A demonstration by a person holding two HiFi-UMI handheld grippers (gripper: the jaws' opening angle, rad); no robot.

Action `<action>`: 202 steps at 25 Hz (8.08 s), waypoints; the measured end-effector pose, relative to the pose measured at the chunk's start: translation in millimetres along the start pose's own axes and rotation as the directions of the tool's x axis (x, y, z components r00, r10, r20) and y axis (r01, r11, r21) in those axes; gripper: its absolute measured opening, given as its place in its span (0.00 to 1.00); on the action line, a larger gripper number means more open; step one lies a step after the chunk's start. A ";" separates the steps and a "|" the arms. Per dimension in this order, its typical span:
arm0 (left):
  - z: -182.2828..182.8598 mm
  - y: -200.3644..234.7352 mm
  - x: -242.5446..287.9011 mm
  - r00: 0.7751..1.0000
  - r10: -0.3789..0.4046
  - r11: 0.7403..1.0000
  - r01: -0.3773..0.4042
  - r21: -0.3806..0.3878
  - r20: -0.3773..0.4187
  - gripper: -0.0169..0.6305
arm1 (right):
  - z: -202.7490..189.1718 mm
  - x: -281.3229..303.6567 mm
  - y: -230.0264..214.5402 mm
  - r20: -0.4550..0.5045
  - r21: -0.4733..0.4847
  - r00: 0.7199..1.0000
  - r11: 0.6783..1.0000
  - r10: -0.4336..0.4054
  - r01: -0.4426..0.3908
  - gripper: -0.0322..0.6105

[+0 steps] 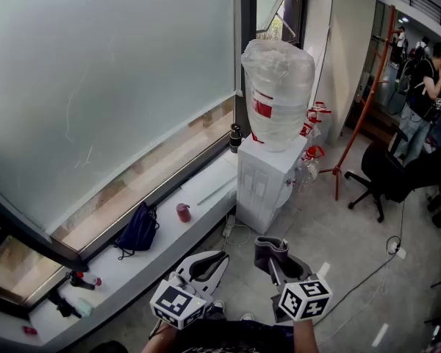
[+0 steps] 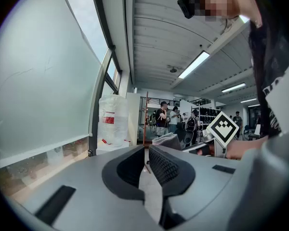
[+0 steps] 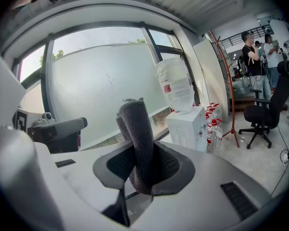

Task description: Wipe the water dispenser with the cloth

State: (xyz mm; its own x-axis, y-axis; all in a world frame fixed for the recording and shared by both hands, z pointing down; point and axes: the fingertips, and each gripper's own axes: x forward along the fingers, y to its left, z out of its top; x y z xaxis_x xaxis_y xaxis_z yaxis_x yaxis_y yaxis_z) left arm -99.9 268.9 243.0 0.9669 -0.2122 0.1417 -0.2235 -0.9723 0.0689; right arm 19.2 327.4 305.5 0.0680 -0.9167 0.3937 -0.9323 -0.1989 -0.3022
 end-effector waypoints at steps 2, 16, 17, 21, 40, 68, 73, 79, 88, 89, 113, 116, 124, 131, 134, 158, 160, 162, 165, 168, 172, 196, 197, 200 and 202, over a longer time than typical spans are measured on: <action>0.7 -1.5 -2.0 1.000 -0.002 1.000 0.002 0.005 0.003 0.09 | -1.2 -1.4 1.4 0.001 -0.001 1.000 1.000 0.000 0.000 0.21; 0.7 -22.1 -6.7 1.000 0.007 1.000 -0.007 0.011 0.004 0.09 | -7.9 -22.7 -2.2 0.026 -0.003 1.000 1.000 0.009 -0.009 0.21; 1.5 -25.5 -5.6 1.000 0.009 1.000 -0.009 0.016 0.006 0.09 | -9.1 -25.2 -4.4 0.026 -0.003 1.000 1.000 0.011 -0.011 0.22; 0.4 -37.5 -4.0 0.999 0.031 0.999 -0.031 0.014 0.011 0.09 | -14.4 -36.7 -16.0 0.024 0.000 1.000 1.000 0.018 -0.018 0.22; -10.8 -17.8 20.9 0.995 0.077 0.997 -0.075 0.035 -0.058 0.09 | -19.8 -0.2 -45.4 0.005 0.072 0.999 0.996 0.049 -0.049 0.22; -15.6 250.3 132.8 0.990 -0.127 0.991 0.129 0.037 -0.065 0.09 | 69.4 240.6 -61.1 -0.001 0.099 0.975 0.970 -0.223 0.222 0.22; -5.2 255.0 152.6 0.987 -0.148 0.987 0.152 0.054 -0.068 0.09 | 89.6 267.0 -75.2 0.026 0.109 0.973 0.968 -0.231 0.227 0.22; 1.7 257.7 172.3 0.987 -0.154 0.986 0.157 0.061 -0.055 0.09 | 117.9 319.6 -101.9 0.055 0.141 0.970 0.964 -0.236 0.227 0.22; 10.9 275.3 197.4 0.996 -0.068 0.995 0.072 0.068 -0.065 0.09 | 131.9 427.9 -134.1 -0.008 0.188 0.981 0.963 -0.195 0.193 0.22; 10.9 277.4 198.9 0.996 -0.057 0.996 0.062 0.070 -0.072 0.09 | 128.1 438.7 -137.6 -0.025 0.193 0.981 0.962 -0.193 0.194 0.21; -3.8 292.7 216.3 0.991 -0.043 0.997 0.050 0.053 -0.130 0.09 | 89.6 459.4 -255.4 -0.124 0.412 0.927 0.831 -0.355 0.373 0.22; -5.7 283.1 223.9 0.989 -0.087 0.994 0.094 0.053 -0.123 0.09 | 80.3 429.1 -276.2 -0.121 0.451 0.913 0.798 -0.390 0.400 0.22; -15.5 259.8 235.5 0.975 -0.193 0.978 0.200 0.052 -0.110 0.09 | 54.8 350.0 -324.2 -0.135 0.445 0.847 0.732 -0.514 0.516 0.22; -15.0 250.9 234.5 0.965 -0.247 0.965 0.253 0.073 -0.083 0.09 | 48.9 312.1 -322.1 -0.131 0.395 0.817 0.726 -0.562 0.563 0.22; -20.9 256.8 234.1 0.965 -0.249 0.963 0.256 0.088 -0.083 0.09 | 49.7 325.1 -295.6 -0.106 0.383 0.859 0.776 -0.501 0.501 0.22; -109.8 313.2 216.6 0.966 -0.173 0.981 0.186 0.055 -0.193 0.09 | 32.8 565.4 -179.2 -0.063 0.134 0.953 0.944 -0.295 0.301 0.22; -110.4 312.0 220.6 0.965 -0.184 0.979 0.197 0.052 -0.189 0.09 | 29.7 560.1 -192.5 -0.061 0.139 0.943 0.932 -0.329 0.334 0.22; -109.7 311.0 225.3 0.962 -0.196 0.976 0.210 0.057 -0.188 0.09 | 25.5 549.2 -207.5 -0.057 0.162 0.932 0.918 -0.358 0.363 0.22; -105.5 308.0 234.5 0.961 -0.212 0.972 0.226 0.060 -0.178 0.09 | 16.2 524.6 -233.7 -0.060 0.187 0.916 0.897 -0.397 0.401 0.22; -101.5 303.1 243.1 0.958 -0.235 0.967 0.248 0.062 -0.164 0.09 | 3.3 495.0 -259.6 -0.075 0.179 0.897 0.879 -0.437 0.443 0.22; -103.9 291.7 252.8 0.948 -0.271 0.957 0.284 0.059 -0.169 0.09 | -14.3 452.7 -293.7 -0.104 0.152 0.864 0.851 -0.492 0.503 0.22; -184.3 301.0 298.7 0.954 -0.240 0.968 0.249 0.030 -0.180 0.09 | -154.6 494.3 -366.2 -0.328 -0.018 0.788 0.838 -0.521 0.546 0.22; -192.3 301.5 301.8 0.955 -0.235 0.970 0.243 0.024 -0.180 0.09 | -167.6 501.5 -370.1 -0.345 -0.020 0.783 0.838 -0.517 0.545 0.22; -213.1 301.9 313.0 0.952 -0.237 0.968 0.248 0.034 -0.194 0.09 | -200.5 523.2 -382.9 -0.385 -0.026 0.766 0.836 -0.514 0.548 0.22; -224.8 300.9 319.0 0.949 -0.242 0.965 0.257 0.053 -0.202 0.09 | -222.1 535.7 -391.8 -0.407 -0.042 0.757 0.839 -0.510 0.543 0.22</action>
State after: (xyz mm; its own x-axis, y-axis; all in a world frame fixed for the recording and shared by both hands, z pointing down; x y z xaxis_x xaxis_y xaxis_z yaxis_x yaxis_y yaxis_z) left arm 113.6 -69.3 530.9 0.9467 0.0539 0.3176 0.0398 -0.9979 0.0508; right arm 341.9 -8.8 827.6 0.3826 -0.4515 0.8061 -0.7598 -0.6501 -0.0035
